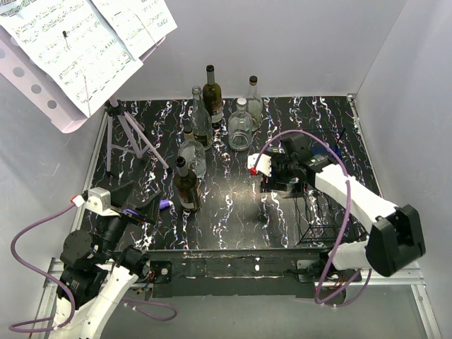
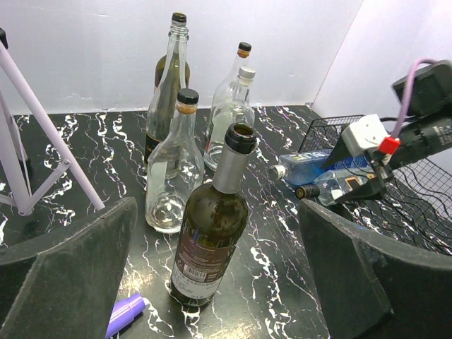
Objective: Take the wine bottle off the wine rack
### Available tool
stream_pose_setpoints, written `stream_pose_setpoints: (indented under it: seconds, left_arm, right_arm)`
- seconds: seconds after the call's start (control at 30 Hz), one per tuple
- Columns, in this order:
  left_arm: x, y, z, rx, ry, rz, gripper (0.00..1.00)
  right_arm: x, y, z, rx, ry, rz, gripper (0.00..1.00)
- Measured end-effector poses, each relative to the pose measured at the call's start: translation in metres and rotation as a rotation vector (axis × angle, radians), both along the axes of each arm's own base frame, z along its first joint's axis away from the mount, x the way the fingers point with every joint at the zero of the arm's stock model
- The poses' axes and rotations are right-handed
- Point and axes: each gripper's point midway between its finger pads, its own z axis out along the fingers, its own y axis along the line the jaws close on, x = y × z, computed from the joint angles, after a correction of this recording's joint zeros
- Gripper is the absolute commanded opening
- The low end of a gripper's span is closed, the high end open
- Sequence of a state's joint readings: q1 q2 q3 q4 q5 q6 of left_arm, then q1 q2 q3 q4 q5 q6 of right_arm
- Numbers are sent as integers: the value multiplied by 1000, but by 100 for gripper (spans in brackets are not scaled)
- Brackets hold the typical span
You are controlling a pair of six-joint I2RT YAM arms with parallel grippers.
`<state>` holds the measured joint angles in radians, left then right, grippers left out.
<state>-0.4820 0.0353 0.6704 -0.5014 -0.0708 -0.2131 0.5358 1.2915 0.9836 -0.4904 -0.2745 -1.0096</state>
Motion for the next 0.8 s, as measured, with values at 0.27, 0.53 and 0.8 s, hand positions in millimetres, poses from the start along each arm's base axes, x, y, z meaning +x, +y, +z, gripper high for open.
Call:
stream_pose_setpoints:
  seconds: [0.27, 0.53, 0.8]
  left_arm:
    - [0, 0, 0, 0, 0, 0, 98]
    - [0, 0, 0, 0, 0, 0, 98]
    - [0, 0, 0, 0, 0, 0, 98]
  right_arm:
    - [-3, 1, -41, -78, 165, 66, 71]
    - [6, -5, -54, -122, 177, 45, 71]
    - [21, -16, -65, -179, 173, 15, 69]
